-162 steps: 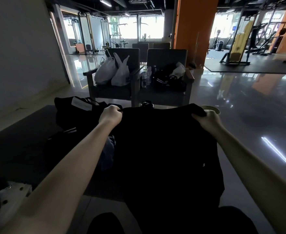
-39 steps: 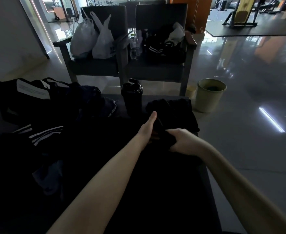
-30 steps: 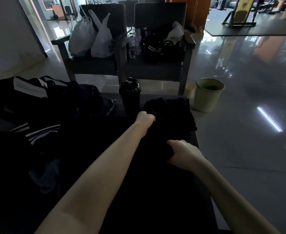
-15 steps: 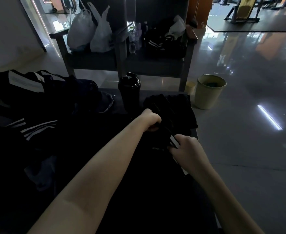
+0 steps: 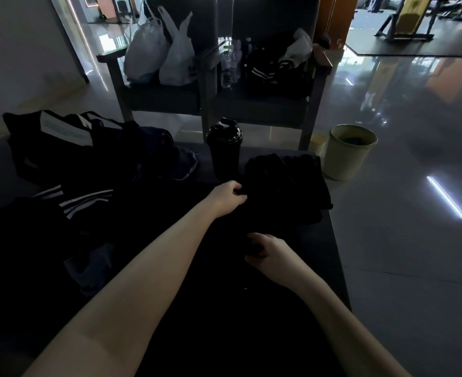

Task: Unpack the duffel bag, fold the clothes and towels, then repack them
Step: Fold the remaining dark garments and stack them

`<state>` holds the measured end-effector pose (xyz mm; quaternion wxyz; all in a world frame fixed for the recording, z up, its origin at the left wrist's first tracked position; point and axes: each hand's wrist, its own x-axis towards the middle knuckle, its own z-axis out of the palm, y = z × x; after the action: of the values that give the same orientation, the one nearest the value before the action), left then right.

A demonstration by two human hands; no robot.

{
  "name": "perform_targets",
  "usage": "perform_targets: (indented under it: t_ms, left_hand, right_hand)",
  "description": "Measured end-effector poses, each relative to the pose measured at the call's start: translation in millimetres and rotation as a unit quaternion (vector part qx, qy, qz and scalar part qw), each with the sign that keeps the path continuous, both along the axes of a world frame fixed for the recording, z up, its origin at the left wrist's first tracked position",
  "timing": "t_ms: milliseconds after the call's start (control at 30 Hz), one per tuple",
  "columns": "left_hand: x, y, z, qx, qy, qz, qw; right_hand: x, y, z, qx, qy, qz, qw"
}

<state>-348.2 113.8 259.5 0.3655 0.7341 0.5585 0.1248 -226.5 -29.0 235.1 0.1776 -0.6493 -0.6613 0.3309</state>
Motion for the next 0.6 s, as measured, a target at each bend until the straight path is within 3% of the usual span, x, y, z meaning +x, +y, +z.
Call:
perform_targets:
  t_ms: [100,233,367,500,600]
  left_hand:
    - [-21.8,-4.5,-2.3,-0.011,0.047,-0.023,0.999]
    - [-55.7,-9.8,2.5,0.052,0.092,0.004,0.994]
    - [-105.4,0.5,10.2,0.148,0.245,0.077,0.955]
    - [-161.4,15.6,5.8,0.056,0.3,0.138,0.942]
    - [-189.9,23.8,-2.7,-0.008,0.233,0.188,0.954]
  right_hand:
    - [-5.4,12.4,4.0,0.063,-0.037,0.008,0.997]
    - [-12.5,36.3,11.2,0.129,-0.155,-0.008,0.979]
    - [-13.0,57.8,9.6,0.052,-0.263,0.002,0.963]
    - [-31.4,75.2,11.9,0.074,-0.225,0.015,0.971]
    - [-55.3,90.9,14.2,0.084,-0.176,0.045,0.98]
